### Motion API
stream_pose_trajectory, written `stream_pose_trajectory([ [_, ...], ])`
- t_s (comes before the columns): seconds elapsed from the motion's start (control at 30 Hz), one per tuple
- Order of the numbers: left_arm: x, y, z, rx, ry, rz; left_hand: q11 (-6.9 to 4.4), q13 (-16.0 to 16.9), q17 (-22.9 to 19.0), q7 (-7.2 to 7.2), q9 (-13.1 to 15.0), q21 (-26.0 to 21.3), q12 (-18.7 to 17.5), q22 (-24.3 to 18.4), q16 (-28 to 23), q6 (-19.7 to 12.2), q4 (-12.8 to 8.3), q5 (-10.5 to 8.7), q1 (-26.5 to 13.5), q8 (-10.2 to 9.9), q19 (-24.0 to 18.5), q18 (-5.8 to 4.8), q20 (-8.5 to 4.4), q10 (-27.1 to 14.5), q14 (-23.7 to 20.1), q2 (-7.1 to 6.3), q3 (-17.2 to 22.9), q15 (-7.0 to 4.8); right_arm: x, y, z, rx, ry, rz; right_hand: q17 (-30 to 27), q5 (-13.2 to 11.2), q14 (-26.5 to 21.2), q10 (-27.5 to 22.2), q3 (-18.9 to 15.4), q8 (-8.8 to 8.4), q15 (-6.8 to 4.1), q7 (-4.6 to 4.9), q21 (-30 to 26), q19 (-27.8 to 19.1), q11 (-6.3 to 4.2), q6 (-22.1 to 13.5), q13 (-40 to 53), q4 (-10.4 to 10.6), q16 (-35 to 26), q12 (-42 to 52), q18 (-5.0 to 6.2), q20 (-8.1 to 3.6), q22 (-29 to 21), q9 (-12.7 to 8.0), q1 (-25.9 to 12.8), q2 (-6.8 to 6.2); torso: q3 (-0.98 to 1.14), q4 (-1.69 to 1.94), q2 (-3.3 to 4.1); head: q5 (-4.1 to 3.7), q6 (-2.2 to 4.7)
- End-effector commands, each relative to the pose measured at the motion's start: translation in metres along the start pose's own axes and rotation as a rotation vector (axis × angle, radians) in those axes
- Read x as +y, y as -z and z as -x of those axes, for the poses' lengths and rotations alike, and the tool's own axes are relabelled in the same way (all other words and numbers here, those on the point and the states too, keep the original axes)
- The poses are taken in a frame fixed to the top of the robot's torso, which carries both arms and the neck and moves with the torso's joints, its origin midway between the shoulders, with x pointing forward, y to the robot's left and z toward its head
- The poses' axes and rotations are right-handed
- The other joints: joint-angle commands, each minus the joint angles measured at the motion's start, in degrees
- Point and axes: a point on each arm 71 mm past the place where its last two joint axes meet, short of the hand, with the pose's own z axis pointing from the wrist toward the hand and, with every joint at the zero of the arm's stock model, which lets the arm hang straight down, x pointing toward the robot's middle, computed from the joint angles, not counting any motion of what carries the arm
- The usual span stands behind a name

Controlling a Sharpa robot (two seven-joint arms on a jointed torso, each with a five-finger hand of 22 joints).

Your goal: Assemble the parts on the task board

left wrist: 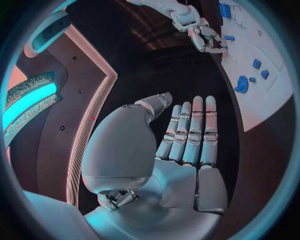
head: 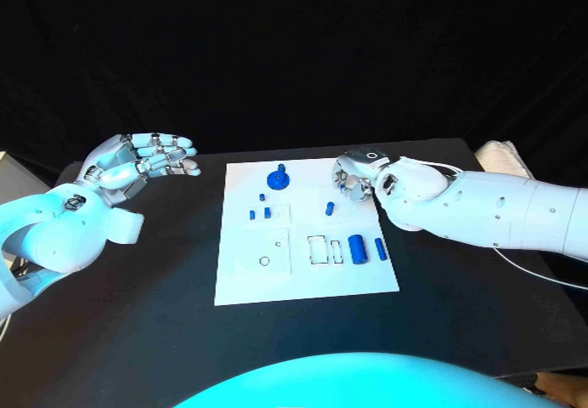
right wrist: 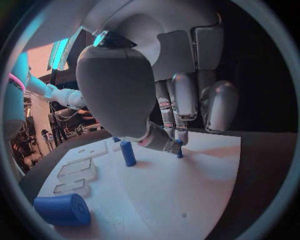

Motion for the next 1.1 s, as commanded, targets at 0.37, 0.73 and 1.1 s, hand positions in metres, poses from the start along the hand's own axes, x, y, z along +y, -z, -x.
stream_pose_trajectory([
  [0.37,0.000,-0.001,0.000,-0.002,0.006,-0.002,0.08,0.08,0.08,0.25,-0.08,-0.40,-0.10,-0.08,-0.21,0.33,0.04,0.29,0.33,-0.19,0.41,0.25,-0.22,0.48,0.41,0.17,-0.42,0.13,-0.001,0.007,0.020,-0.050,-0.061,-0.022,0.06,-0.44,2.08,4.44,-0.19,0.24,-0.45,-0.19,0.52,1.55,-3.77,0.56,1.66,-0.28,0.47,0.56,-0.61,-0.20,7.21,0.16,-0.27,0.15,0.01,-0.09,-0.09,-0.06,0.15],
  [0.73,0.000,-0.002,-0.001,0.001,0.007,-0.002,0.08,0.08,0.08,0.25,-0.08,-0.40,-0.10,-0.08,-0.21,0.33,0.04,0.29,0.33,-0.19,0.41,0.25,-0.22,0.48,0.41,0.17,-0.42,0.13,0.032,0.021,0.038,-0.070,-0.146,0.061,-0.03,-0.51,2.06,4.47,-0.17,0.23,-0.48,-0.21,0.40,1.53,-3.79,0.59,1.69,-0.35,0.41,0.53,-0.58,-0.21,7.19,0.17,-0.25,0.16,0.00,-0.01,-0.06,0.14,0.36],
  [1.1,0.000,-0.004,-0.003,0.005,0.009,-0.003,0.08,0.07,0.13,0.24,-0.11,-0.44,-0.12,-0.11,-0.27,0.32,0.01,0.30,0.36,-0.22,0.44,0.24,-0.24,0.47,0.41,0.15,-0.45,0.13,0.093,0.031,0.040,-0.082,-0.252,0.223,-0.05,-0.52,2.05,4.41,-0.07,0.15,-0.52,-0.21,0.34,1.53,-3.78,0.55,1.71,-0.51,0.41,0.43,-0.57,-0.24,7.20,0.17,-0.16,0.21,-0.12,0.10,-0.07,2.48,0.17],
])
